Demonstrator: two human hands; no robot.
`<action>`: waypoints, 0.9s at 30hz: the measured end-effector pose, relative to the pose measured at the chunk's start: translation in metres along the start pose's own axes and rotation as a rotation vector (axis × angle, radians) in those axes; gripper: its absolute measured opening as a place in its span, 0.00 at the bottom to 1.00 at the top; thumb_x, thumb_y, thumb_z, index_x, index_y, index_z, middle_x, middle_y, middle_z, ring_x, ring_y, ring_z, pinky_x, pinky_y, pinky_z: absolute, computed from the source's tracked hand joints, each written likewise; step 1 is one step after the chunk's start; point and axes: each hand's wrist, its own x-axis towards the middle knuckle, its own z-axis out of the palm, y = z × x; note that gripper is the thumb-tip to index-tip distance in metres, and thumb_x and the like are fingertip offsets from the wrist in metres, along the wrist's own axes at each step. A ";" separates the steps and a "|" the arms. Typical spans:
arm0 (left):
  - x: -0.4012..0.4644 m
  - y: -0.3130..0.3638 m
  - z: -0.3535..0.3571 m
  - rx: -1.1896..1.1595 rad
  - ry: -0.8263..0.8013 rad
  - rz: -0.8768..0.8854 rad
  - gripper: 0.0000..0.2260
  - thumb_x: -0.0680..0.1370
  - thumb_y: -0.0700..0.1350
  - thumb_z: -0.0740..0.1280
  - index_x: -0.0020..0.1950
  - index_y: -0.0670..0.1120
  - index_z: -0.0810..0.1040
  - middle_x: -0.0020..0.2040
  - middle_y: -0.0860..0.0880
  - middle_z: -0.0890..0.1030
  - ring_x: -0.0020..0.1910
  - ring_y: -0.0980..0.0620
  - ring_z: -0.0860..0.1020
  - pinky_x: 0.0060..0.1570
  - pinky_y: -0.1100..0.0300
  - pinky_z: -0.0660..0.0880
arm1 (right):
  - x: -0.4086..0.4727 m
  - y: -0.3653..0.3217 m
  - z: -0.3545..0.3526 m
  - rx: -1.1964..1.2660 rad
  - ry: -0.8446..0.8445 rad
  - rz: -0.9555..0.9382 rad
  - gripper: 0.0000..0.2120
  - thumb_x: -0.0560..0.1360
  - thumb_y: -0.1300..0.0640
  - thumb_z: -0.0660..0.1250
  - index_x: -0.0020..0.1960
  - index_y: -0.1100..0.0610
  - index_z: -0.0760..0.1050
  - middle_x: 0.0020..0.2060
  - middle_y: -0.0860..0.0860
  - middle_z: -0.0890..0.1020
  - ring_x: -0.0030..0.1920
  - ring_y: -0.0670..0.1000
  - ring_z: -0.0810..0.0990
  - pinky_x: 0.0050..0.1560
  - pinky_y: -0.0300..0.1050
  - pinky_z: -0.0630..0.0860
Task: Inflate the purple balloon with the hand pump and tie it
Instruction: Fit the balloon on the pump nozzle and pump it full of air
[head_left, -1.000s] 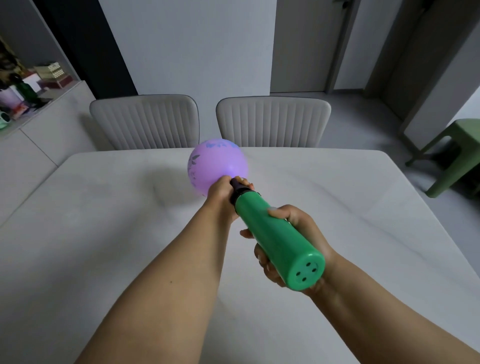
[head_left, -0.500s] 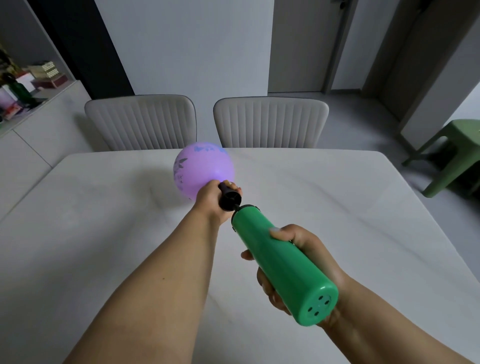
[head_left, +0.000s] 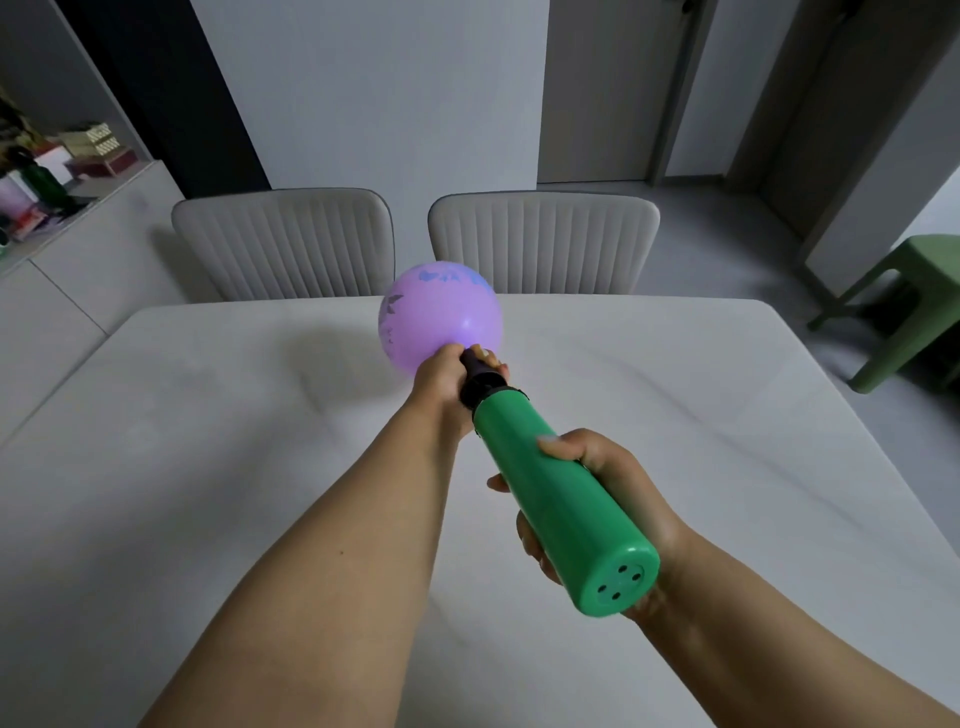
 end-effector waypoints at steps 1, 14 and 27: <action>0.002 0.003 -0.001 -0.020 -0.004 0.005 0.14 0.77 0.36 0.47 0.33 0.45 0.65 0.21 0.50 0.68 0.26 0.53 0.66 0.24 0.70 0.69 | -0.003 0.002 -0.001 -0.004 -0.017 0.006 0.25 0.63 0.48 0.64 0.52 0.65 0.74 0.23 0.55 0.79 0.20 0.52 0.77 0.21 0.36 0.73; -0.012 -0.017 0.010 0.058 -0.023 -0.010 0.14 0.76 0.37 0.48 0.32 0.45 0.64 0.20 0.50 0.68 0.17 0.53 0.67 0.26 0.69 0.69 | 0.002 -0.013 0.005 0.002 0.059 -0.042 0.22 0.70 0.50 0.60 0.57 0.65 0.72 0.21 0.54 0.80 0.18 0.53 0.77 0.20 0.35 0.73; -0.001 0.014 -0.006 -0.025 0.018 0.038 0.14 0.77 0.35 0.48 0.34 0.43 0.67 0.22 0.48 0.70 0.18 0.53 0.70 0.24 0.69 0.72 | -0.015 0.002 0.004 -0.034 -0.089 0.042 0.27 0.61 0.49 0.64 0.54 0.67 0.74 0.23 0.58 0.79 0.21 0.55 0.78 0.23 0.38 0.75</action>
